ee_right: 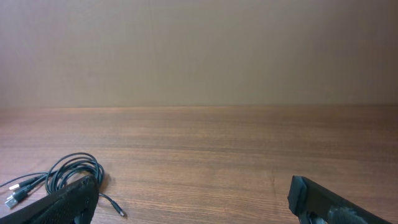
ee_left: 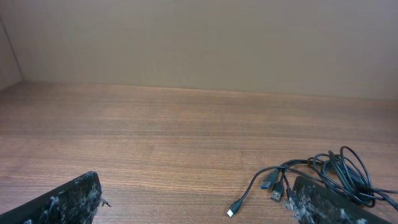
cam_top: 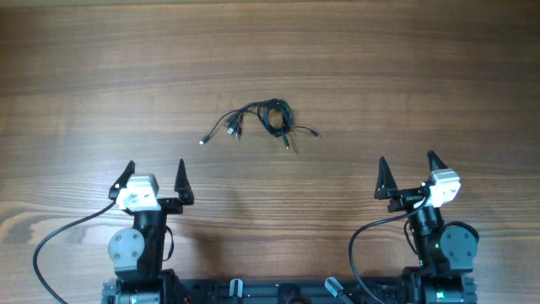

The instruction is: Untangle cables

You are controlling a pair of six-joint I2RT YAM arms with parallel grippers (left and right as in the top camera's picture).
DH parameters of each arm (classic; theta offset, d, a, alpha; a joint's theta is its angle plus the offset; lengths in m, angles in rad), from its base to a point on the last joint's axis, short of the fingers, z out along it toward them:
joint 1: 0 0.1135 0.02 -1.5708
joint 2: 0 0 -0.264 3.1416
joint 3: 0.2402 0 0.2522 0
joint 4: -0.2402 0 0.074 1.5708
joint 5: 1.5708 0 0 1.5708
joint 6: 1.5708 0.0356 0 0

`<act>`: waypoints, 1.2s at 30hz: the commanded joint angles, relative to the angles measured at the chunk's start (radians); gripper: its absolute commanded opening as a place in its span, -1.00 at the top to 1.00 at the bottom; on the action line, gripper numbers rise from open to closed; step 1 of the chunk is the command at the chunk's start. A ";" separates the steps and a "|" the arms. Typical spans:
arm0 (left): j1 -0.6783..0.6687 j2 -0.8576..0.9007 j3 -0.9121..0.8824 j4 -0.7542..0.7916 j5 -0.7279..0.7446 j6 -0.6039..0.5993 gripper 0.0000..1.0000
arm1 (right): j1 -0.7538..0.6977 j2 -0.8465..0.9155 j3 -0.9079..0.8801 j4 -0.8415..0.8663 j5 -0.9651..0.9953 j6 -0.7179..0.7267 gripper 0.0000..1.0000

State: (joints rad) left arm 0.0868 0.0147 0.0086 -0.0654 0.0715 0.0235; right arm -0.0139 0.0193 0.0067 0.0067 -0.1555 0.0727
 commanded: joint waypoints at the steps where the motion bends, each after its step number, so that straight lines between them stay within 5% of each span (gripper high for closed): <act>1: 0.000 -0.008 -0.003 -0.010 -0.017 -0.009 -1.00 | 0.008 -0.005 -0.002 0.003 0.010 -0.018 -0.99; 36: 0.000 -0.008 -0.003 -0.010 -0.017 -0.009 -1.00 | 0.008 -0.005 -0.002 0.003 0.010 -0.018 -0.99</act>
State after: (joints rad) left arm 0.0868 0.0147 0.0086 -0.0654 0.0715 0.0235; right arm -0.0139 0.0193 0.0067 0.0067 -0.1555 0.0727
